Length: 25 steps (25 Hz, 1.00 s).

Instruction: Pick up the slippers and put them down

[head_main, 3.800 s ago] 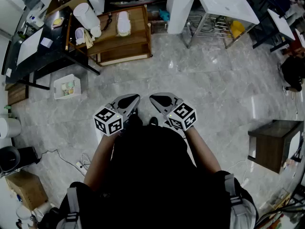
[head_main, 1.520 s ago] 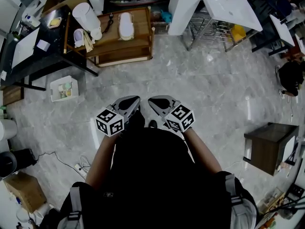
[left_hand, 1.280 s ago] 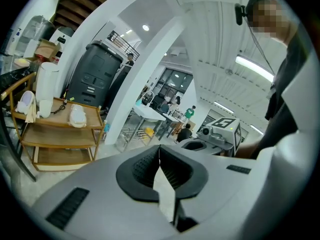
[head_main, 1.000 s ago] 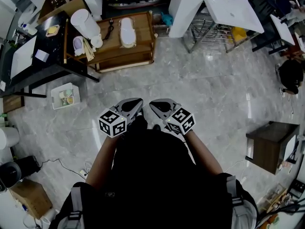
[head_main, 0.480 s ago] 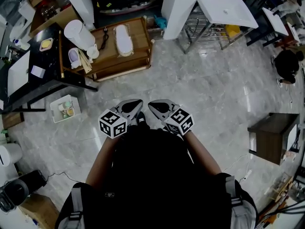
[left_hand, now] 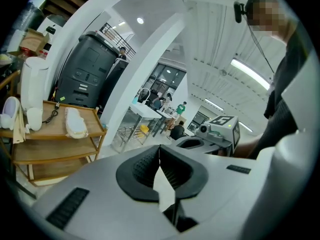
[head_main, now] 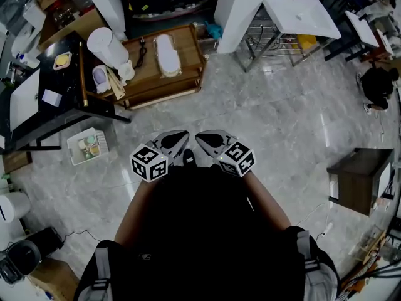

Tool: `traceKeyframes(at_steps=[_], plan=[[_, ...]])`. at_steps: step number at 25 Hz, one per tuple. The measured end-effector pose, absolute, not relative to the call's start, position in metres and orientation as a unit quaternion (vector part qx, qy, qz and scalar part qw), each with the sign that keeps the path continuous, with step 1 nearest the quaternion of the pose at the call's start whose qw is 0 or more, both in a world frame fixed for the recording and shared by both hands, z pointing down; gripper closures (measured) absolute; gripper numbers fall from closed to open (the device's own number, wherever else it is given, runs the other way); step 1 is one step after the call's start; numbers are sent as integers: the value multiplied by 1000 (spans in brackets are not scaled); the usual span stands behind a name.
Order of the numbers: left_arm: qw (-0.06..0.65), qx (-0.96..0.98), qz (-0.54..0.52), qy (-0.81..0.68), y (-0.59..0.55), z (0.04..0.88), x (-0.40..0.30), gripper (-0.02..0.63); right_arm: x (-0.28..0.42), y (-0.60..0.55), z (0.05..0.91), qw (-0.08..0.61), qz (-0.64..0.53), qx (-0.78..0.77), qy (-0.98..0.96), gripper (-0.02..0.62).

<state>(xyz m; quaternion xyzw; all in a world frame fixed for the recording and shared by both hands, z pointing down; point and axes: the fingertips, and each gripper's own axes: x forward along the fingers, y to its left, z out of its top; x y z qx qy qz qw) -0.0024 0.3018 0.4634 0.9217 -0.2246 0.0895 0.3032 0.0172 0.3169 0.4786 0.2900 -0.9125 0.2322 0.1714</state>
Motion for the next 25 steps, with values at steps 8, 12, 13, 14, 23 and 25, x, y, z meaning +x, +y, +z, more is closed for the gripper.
traceKeyframes(at_steps=[8, 12, 13, 14, 23, 25], plan=[[306, 919, 87, -234, 296, 464, -16, 594, 7, 310, 484, 176, 235, 283, -913, 588], [309, 917, 91, -237, 297, 463, -21, 594, 4, 307, 480, 176, 236, 279, -914, 588], [310, 916, 92, -238, 297, 463, -22, 594, 3, 306, 480, 175, 237, 278, -914, 588], [312, 915, 93, -239, 297, 464, -23, 594, 3, 306, 479, 173, 238, 278, -914, 588], [318, 908, 104, -250, 280, 467, -28, 594, 9, 284, 490, 169, 250, 276, -913, 588], [319, 907, 105, -254, 273, 468, -27, 594, 11, 277, 491, 173, 250, 270, -914, 588]])
